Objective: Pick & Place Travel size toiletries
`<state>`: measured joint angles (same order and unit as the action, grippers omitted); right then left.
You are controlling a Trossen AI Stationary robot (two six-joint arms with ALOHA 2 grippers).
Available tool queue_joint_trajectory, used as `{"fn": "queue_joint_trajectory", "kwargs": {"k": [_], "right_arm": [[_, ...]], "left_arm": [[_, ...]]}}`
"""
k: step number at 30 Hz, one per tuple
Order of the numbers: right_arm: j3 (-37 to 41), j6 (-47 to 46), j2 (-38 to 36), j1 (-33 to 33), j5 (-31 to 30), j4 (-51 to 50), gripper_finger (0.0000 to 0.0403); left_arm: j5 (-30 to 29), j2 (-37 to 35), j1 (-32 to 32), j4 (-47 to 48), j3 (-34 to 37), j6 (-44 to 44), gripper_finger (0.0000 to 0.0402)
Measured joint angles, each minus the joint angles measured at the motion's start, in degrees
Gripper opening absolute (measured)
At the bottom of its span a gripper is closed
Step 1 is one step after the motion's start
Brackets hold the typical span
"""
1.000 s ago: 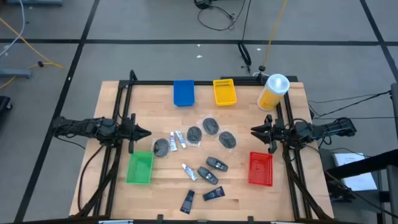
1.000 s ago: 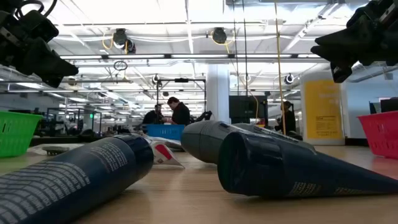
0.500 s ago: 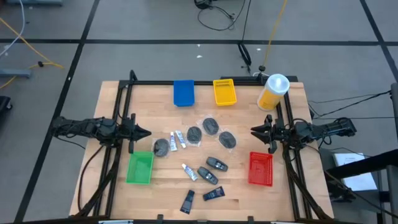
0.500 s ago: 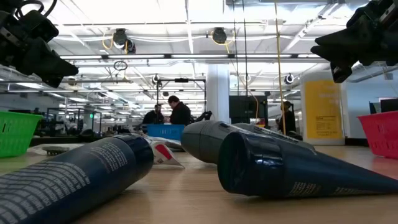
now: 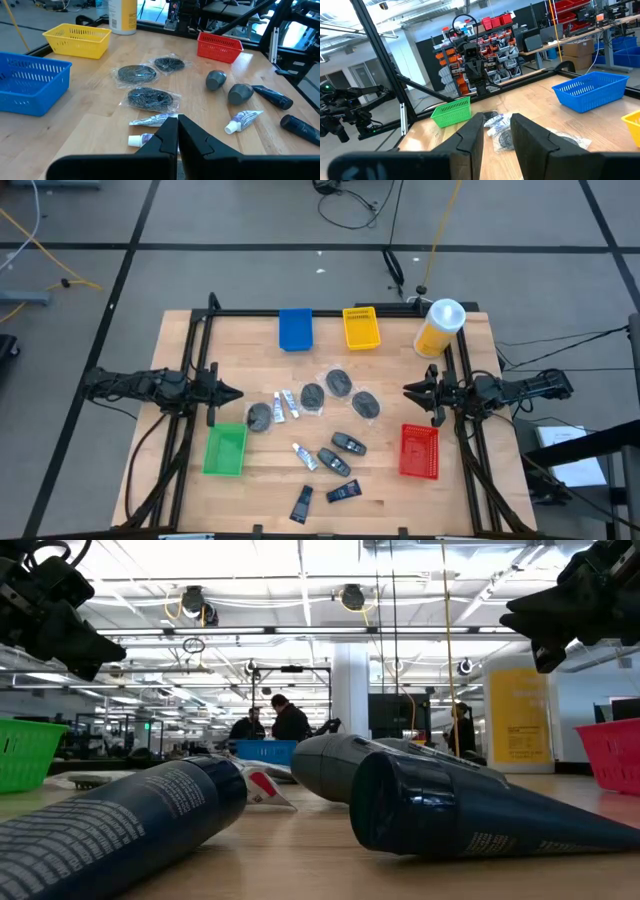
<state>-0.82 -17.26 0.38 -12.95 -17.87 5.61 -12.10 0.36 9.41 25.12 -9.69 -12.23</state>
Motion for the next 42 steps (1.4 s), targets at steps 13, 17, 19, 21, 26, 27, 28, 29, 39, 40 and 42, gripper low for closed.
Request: {"fn": "queue_joint_trajectory", "kwargs": {"k": [13, 17, 19, 21, 26, 27, 28, 29, 39, 40, 42], "right_arm": [[0.02, -11.79, 0.00, 0.10, -0.22, 10.82, 0.0089], [0.02, -7.79, 0.04, 0.11, -3.30, 16.46, 0.0089], [0.02, -6.11, 0.06, 0.11, -6.42, 20.97, 0.0089], [0.02, -4.28, 0.36, 0.09, -10.25, 26.35, 0.0089], [-1.14, 5.05, 2.01, 0.13, -16.98, 36.00, 0.0089], [-1.73, 5.96, 2.69, 0.13, -17.47, 36.83, 0.0089], [-2.54, 6.22, 3.46, 0.13, -17.94, 37.46, 0.0089], [-3.48, 6.21, 4.32, 0.13, -18.02, 37.54, 0.0089], [-15.42, 11.28, 22.95, 0.11, -17.76, 37.04, 0.0089], [-16.65, 11.99, 24.66, 0.11, -17.35, 36.73, 0.0089], [-19.40, 12.73, 27.56, 0.11, -16.48, 34.28, 0.0089]], "left_arm": [[0.02, -0.01, 0.00, 0.00, 0.00, 0.00, 0.0010], [0.02, -0.02, 0.00, 0.00, 0.00, 0.00, 0.0010], [0.02, 0.00, 0.00, -0.02, 0.00, 0.00, 0.0010], [0.00, -0.02, -0.01, 0.00, 0.01, 0.00, 0.0010], [-1.15, 0.00, 0.00, -0.19, 0.00, 5.17, 0.0010], [-1.48, 0.00, 0.00, -0.73, 0.00, 7.07, 0.0010], [-1.50, -0.01, 0.00, -1.56, 0.00, 8.52, 0.0010], [-1.47, -0.02, 0.00, -2.39, 0.00, 9.54, 0.0010], [-1.51, 0.00, 0.00, -10.48, 0.01, 11.68, 0.0010], [-1.49, 0.00, 0.00, -12.86, 0.00, 10.98, 0.0010], [-1.47, -0.02, 0.00, -16.59, 0.00, 7.30, 0.0010]]}}
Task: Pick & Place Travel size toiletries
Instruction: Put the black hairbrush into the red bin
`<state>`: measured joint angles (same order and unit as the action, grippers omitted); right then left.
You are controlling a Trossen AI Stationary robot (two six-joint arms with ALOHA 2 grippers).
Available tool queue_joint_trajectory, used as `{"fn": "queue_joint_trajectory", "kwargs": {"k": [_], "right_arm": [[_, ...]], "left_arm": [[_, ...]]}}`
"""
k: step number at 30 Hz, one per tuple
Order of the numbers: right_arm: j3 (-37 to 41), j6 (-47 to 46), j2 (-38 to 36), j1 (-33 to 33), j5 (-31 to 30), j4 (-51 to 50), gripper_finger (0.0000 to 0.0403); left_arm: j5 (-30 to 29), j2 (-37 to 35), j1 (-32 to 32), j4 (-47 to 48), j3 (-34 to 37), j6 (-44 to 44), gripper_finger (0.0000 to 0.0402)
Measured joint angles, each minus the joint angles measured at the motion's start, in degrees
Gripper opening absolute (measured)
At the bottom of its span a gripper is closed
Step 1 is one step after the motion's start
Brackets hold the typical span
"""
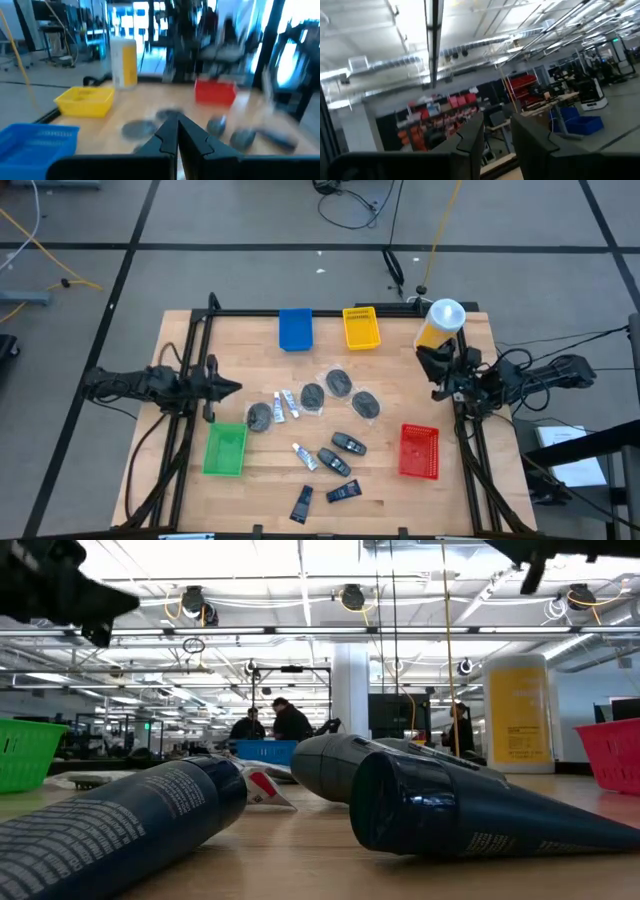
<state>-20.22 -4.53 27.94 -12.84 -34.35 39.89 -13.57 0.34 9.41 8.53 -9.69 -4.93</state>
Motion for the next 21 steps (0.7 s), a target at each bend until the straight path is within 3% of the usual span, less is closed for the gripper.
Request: {"fn": "queue_joint_trajectory", "kwargs": {"k": [8, 16, 21], "right_arm": [[-14.54, -0.20, 9.05, 0.00, 0.13, -25.10, 0.0115], [-23.32, -1.84, 14.99, 0.89, 0.35, -43.05, 0.0174], [-25.12, -7.17, 19.06, 2.61, 7.61, -53.88, 0.0207]], "left_arm": [[-0.10, 0.02, 0.00, -14.62, 0.00, -21.50, 0.0010], [0.05, 0.02, 0.00, -16.76, 0.00, -22.85, 0.0010], [0.02, 0.02, 0.00, -17.89, 0.00, -24.11, 0.0010]]}}
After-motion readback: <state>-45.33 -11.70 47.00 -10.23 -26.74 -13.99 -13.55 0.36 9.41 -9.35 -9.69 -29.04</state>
